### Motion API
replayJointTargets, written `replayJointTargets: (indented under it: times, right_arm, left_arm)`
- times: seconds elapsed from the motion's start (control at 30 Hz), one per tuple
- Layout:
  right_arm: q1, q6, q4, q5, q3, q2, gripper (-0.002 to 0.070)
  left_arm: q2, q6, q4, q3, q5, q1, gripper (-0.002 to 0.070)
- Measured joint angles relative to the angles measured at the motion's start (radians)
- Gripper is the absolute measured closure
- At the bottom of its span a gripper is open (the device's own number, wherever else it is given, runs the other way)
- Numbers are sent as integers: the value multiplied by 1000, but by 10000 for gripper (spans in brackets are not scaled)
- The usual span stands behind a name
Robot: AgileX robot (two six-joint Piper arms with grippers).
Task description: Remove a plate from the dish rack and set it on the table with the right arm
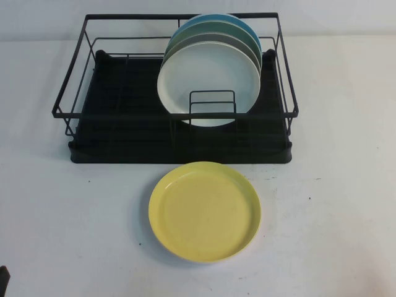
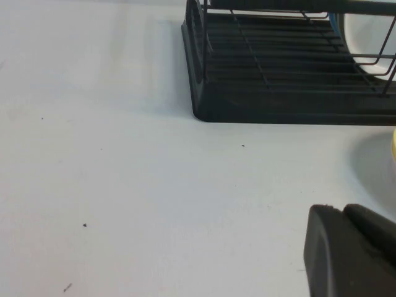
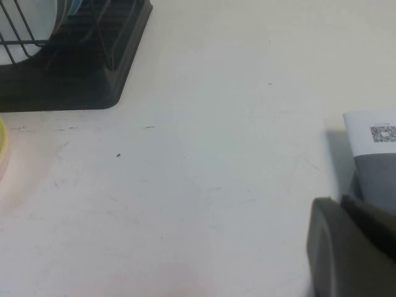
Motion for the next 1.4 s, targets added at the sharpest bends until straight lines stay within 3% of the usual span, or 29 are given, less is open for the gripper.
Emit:
replayJointTargets:
  times: [0.97,1.27,1.4]
  right_arm:
    - [0,0,44,0,0,0,694]
    - [0,0,195,-43,0,0,694]
    - [0,0,415,-146,0,0,694]
  left_arm:
    - [0,0,0,0,0,0,679]
    - [0,0,0,0,0,0,679]
    - [0,0,0,0,0,0,679]
